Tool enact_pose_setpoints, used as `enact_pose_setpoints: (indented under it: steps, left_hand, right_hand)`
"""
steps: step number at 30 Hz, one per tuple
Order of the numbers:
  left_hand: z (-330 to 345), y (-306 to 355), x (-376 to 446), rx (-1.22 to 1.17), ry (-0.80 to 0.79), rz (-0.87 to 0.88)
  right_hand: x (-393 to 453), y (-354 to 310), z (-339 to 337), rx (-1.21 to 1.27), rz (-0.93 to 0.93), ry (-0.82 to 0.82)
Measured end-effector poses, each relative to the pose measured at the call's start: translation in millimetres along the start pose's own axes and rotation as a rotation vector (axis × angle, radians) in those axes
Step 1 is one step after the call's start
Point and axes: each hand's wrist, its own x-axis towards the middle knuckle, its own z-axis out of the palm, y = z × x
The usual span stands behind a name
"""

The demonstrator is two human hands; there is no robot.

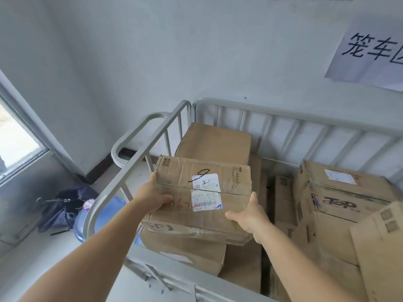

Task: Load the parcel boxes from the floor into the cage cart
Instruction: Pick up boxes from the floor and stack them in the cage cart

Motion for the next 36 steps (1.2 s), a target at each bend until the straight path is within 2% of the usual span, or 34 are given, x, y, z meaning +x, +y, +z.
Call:
enact_pose_setpoints:
  steps: [13,21,27,31,36]
  left_hand:
    - [7,-50,80,0.052,-0.147,0.034]
    - [19,-59,96,0.080,-0.139,0.074]
    - [21,-54,92,0.227,-0.124,0.084]
    - [28,-39,77,0.471,-0.059,0.222]
    - [42,-3,48,0.526,-0.095,0.488]
  right_hand:
    - [29,-10,69,-0.029,0.184,0.037]
    - [32,-2,78,0.045,0.258,0.041]
    - [25,-4,78,0.046,0.259,0.034]
    - [10,-12,73,-0.067,0.193,0.078]
    - [-16,-11,52,-0.341,0.018,0.163]
